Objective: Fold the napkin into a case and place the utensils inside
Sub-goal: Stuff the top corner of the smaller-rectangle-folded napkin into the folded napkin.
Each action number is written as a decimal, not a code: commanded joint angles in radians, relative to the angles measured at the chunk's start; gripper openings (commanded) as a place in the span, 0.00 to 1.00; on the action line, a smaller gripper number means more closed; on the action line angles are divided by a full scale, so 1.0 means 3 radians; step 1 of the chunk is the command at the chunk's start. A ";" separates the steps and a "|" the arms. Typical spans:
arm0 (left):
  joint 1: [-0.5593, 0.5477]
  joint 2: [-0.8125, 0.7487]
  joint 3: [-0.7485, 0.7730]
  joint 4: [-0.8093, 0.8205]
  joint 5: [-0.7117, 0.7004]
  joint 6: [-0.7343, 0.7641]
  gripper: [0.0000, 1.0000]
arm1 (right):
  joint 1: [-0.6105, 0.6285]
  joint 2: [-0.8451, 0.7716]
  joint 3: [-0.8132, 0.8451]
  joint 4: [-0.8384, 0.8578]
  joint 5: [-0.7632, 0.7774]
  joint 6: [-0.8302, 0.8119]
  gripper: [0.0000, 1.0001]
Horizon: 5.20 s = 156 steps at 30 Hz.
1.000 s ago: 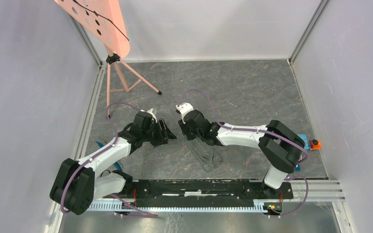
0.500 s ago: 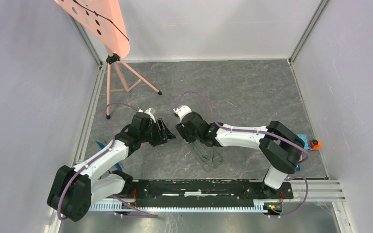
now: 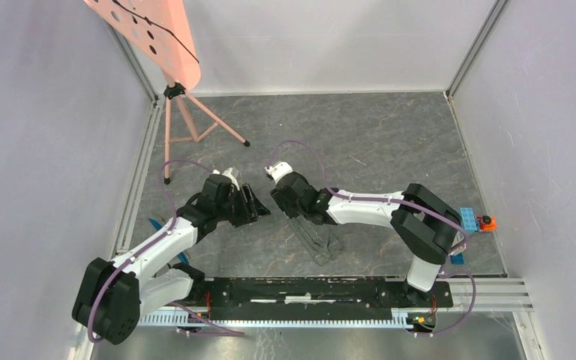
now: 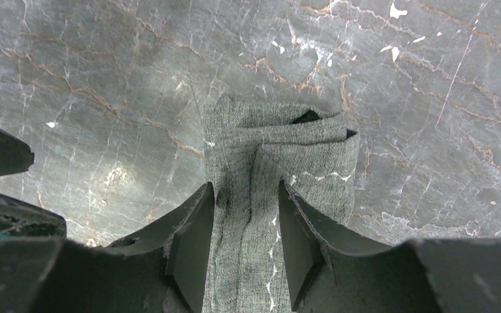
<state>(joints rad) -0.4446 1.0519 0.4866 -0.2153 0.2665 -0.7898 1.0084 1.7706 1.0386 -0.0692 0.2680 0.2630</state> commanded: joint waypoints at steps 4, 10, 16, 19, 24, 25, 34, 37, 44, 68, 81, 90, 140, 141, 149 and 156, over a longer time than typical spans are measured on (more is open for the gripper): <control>-0.0002 -0.0084 0.0013 -0.0018 -0.0029 0.0191 0.64 | 0.0061 0.0130 0.0233 0.0078 0.0200 -0.0035 0.47; -0.0002 -0.0126 0.0024 -0.0041 -0.0024 0.0191 0.65 | 0.0105 0.0157 0.0245 0.0051 0.0351 -0.0047 0.42; -0.0005 -0.0088 0.0037 -0.0012 0.0017 0.0194 0.66 | 0.0110 0.0144 0.0191 0.0077 0.0439 -0.0033 0.20; -0.0004 -0.0044 0.0037 0.0051 0.0039 0.0140 0.66 | 0.0105 0.0025 0.0088 0.0181 0.0416 -0.0012 0.00; -0.0017 0.0141 0.0085 0.0255 0.0048 0.0073 0.65 | 0.0006 -0.0354 -0.0230 0.0485 0.0155 0.0192 0.00; -0.0028 0.0189 0.0128 0.0280 0.0017 0.0090 0.64 | -0.0025 -0.0390 -0.0266 0.0504 0.0068 0.0244 0.00; -0.0523 0.0720 0.0613 0.0270 -0.0712 0.0213 0.55 | -0.0178 -0.0628 -0.0532 0.0594 -0.0100 0.0510 0.00; -0.0735 0.0869 0.0728 0.0239 -0.1194 0.0223 0.51 | -0.0236 -0.0680 -0.0602 0.0676 -0.0211 0.0593 0.00; -0.0961 0.1334 0.1043 0.0172 -0.1632 0.0377 0.39 | -0.0298 -0.0744 -0.0651 0.0682 -0.0239 0.0616 0.00; -0.1435 0.2242 0.1876 -0.0503 -0.2581 0.0501 0.33 | -0.0334 -0.0847 -0.0802 0.0816 -0.0325 0.0664 0.00; -0.1498 0.2300 0.1868 -0.0412 -0.2480 0.0481 0.34 | -0.0373 -0.0866 -0.0904 0.0900 -0.0357 0.0685 0.00; -0.1505 0.2062 0.1683 -0.0362 -0.2511 0.0359 0.41 | -0.0545 -0.0924 -0.1156 0.1141 -0.0593 0.0848 0.00; -0.1609 0.1626 0.1403 0.0019 -0.2541 0.0410 0.11 | -0.0774 -0.0731 -0.1230 0.1446 -0.1203 0.0908 0.01; -0.1597 0.1571 0.1353 0.0085 -0.2519 0.0405 0.11 | -0.0746 -0.0695 -0.1189 0.1407 -0.1193 0.0888 0.00; -0.1385 0.1413 0.1058 0.0381 -0.2180 0.0341 0.09 | -0.0499 -0.0380 -0.0802 0.1086 -0.0944 0.0719 0.00; -0.1276 0.1340 0.0891 0.0536 -0.1983 0.0273 0.08 | -0.0449 0.0003 -0.0543 0.1102 -0.0980 0.0638 0.00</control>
<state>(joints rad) -0.8394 1.5047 0.7719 -0.1349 -0.3645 -0.6792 0.8700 1.7336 0.8333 0.2584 -0.0391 0.4835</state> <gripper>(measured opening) 0.083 0.011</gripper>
